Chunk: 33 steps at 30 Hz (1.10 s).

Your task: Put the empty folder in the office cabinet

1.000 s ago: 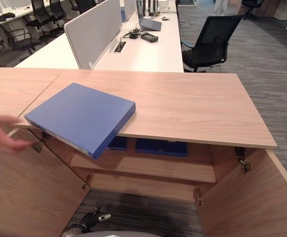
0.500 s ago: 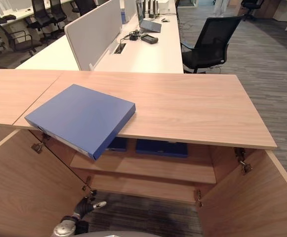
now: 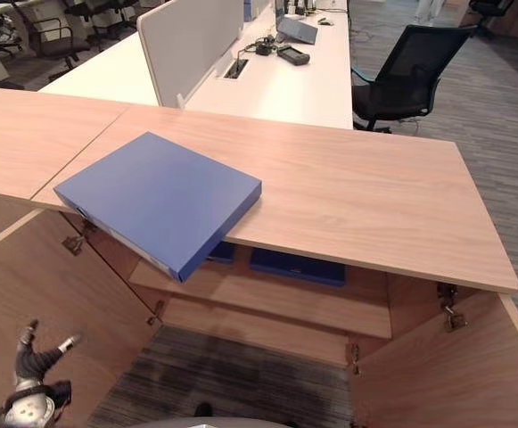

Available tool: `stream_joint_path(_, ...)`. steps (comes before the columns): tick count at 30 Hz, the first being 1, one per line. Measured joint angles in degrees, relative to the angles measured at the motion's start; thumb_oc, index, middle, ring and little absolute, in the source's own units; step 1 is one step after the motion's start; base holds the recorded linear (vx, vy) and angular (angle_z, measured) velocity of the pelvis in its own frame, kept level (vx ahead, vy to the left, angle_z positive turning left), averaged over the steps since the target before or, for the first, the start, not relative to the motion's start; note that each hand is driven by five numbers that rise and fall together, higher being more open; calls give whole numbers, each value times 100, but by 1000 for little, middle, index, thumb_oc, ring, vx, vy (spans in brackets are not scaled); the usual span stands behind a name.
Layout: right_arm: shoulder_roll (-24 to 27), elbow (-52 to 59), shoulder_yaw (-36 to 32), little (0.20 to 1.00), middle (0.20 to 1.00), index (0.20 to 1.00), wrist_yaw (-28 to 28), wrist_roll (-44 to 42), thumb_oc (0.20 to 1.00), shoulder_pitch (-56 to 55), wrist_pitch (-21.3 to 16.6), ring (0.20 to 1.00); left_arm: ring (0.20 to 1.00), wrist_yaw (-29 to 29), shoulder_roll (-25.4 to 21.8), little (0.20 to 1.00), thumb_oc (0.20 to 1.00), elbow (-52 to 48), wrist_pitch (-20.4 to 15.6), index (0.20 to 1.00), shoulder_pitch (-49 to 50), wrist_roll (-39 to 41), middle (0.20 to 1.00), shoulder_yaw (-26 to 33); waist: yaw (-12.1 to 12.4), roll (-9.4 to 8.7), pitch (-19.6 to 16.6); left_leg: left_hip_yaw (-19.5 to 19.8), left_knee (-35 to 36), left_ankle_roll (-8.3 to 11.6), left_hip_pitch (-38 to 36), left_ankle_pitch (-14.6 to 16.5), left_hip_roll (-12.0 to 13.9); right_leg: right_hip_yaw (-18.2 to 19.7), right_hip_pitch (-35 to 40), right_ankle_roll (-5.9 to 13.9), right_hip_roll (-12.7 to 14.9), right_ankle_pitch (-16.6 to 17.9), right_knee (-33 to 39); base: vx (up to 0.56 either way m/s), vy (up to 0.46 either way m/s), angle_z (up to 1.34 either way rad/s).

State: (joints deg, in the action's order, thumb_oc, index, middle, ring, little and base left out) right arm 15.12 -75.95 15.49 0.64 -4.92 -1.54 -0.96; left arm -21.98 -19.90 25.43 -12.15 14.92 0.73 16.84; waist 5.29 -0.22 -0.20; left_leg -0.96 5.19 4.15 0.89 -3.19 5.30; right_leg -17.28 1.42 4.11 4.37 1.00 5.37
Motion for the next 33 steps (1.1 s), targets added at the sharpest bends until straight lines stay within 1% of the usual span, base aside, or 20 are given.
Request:
stream_joint_path(2,-75,66,27,1000,1000,1000,8,8,1000,-9,-3,1000,1000,-223,6,1000,1000,-287,49,1000,-129,-21,1000,191,-2,9,-5,1,-1,10,44,-8,5,0,-48,-1,-2,1,1,0,0,0)
stream_joint_path(4,-105,122,38,1000,1000,1000,36,72,1000,-20,-4,1000,1000,-513,-30,1000,1000,-616,23,1000,-178,-145,1000,400,-1,-6,-19,4,-2,18,76,-13,2,-5,-74,0,-3,2,-6,0,0,0)
stream_joint_path(5,-110,163,67,1000,1000,1000,62,145,1000,-58,-9,1000,1000,-593,-65,1000,1000,-813,97,1000,-225,-302,1000,388,-3,23,-16,0,-1,18,81,-13,0,-1,-82,0,2,2,0,0,0,0)
stream_joint_path(7,-112,181,59,1000,1000,1000,66,165,1000,-69,-28,1000,1000,-654,-98,1000,1000,-1233,88,1000,-196,-624,1000,372,-1,26,-15,0,-2,19,88,-13,-4,-3,-90,-1,4,2,-2,0,0,0)
stream_joint_path(8,-113,179,72,1000,1000,1000,63,168,1000,-58,-35,1000,1000,-685,-154,1000,1000,-1662,91,1000,-321,-927,1000,354,8,39,-6,5,-2,20,91,-14,-1,-9,-91,-2,0,3,-5,0,0,0)
stream_joint_path(9,-113,176,75,1000,1000,1000,62,169,1000,-47,-35,1000,1000,-717,-180,1000,1000,-1859,65,1000,-366,-1067,1000,352,10,47,-8,12,-2,22,94,-15,-2,-19,-88,-1,-3,3,-12,0,0,0)
stream_joint_path(13,-122,170,193,1000,1000,1000,65,172,1000,-12,-42,1000,1000,-755,-385,1000,1000,-2192,43,1000,-816,-1606,1000,252,-36,116,-50,0,-2,23,76,-16,-1,-9,-78,0,-3,2,-7,0,0,0)
stream_joint_path(15,-123,183,220,1000,1000,1000,67,172,1000,14,-43,1000,1000,-782,-571,1000,1000,-2373,52,1000,-860,-1870,1000,109,-75,127,-59,-2,-2,27,69,-18,-1,-5,-75,-1,-2,4,-2,0,0,0)
stream_joint_path(16,-123,163,214,1000,1000,1000,66,184,1000,10,-49,1000,1000,-841,-755,1000,1000,-2527,42,1000,-854,-2265,1000,8,-103,127,-59,-3,-2,28,56,-19,-2,-4,-64,-1,-5,4,-6,0,0,0)
stream_joint_path(19,-124,158,219,1000,1000,1000,67,222,1000,22,-89,1000,1000,-939,-1220,1000,1000,-2559,66,1000,-867,-2944,1000,-143,-146,129,-60,-5,-2,29,27,-19,-1,-2,-35,-2,-7,5,-3,0,0,0)
stream_joint_path(20,-129,157,234,1000,1000,1000,68,224,1000,33,-92,1000,1000,-1022,-1432,1000,1000,-2558,101,1000,-906,-3303,1000,-186,-154,129,-60,-8,-2,29,22,-20,1,0,-30,1,-7,4,-3,0,0,0)
stream_joint_path(22,-130,157,241,1000,1000,1000,71,226,1000,29,-93,1000,1000,-1103,-1439,1000,1000,-2561,142,1000,-953,-3472,1000,-221,-152,127,-63,-8,-1,34,15,-22,0,4,-26,0,-1,9,3,0,0,0)
stream_joint_path(23,-151,149,263,1000,1000,1000,88,231,1000,6,-99,1000,1000,-1134,-1827,1000,1000,-2579,289,1000,-954,-3989,1000,-432,-144,89,-75,-12,-1,35,15,-22,5,9,-29,0,-12,8,0,0,0,0)
stream_joint_path(25,-151,144,258,1000,1000,1000,95,285,1000,0,-109,1000,1000,-1138,-1901,1000,1000,-2663,299,1000,-950,-4351,1000,-473,-147,77,-78,-24,-1,35,2,-22,1,23,-24,1,-10,8,1,-4,0,-3)
stream_joint_path(28,-162,135,256,1000,1000,1000,102,365,1000,9,-133,1000,1000,-1133,-1932,1000,1000,-2796,235,1000,-924,-4741,1000,-635,-146,56,-76,-51,-1,35,-13,-22,-2,53,-22,9,-7,17,1,1,4,-4)
stream_joint_path(30,-171,133,250,1000,1000,1000,100,380,1000,15,-146,1000,1000,-1121,-2143,1000,1000,-2820,197,1000,-863,-4952,1000,-838,-158,35,-60,-67,-1,35,-19,-22,3,67,-24,9,-11,20,2,2,7,-5)
stream_joint_path(31,-176,133,234,1000,1000,1000,99,380,1000,13,-147,1000,1000,-1117,-2179,1000,1000,-2846,156,1000,-756,-4976,1000,-838,-162,29,-55,-80,-1,35,-25,-21,1,78,-24,10,-9,23,2,5,18,-3)
stream_joint_path(33,-186,134,193,1000,1000,1000,94,379,1000,7,-156,1000,1000,-1073,-2553,1000,1000,-2944,91,1000,-433,-5145,1000,-831,-155,18,-12,-86,0,35,-32,-21,3,84,-21,10,-8,23,2,0,0,0)
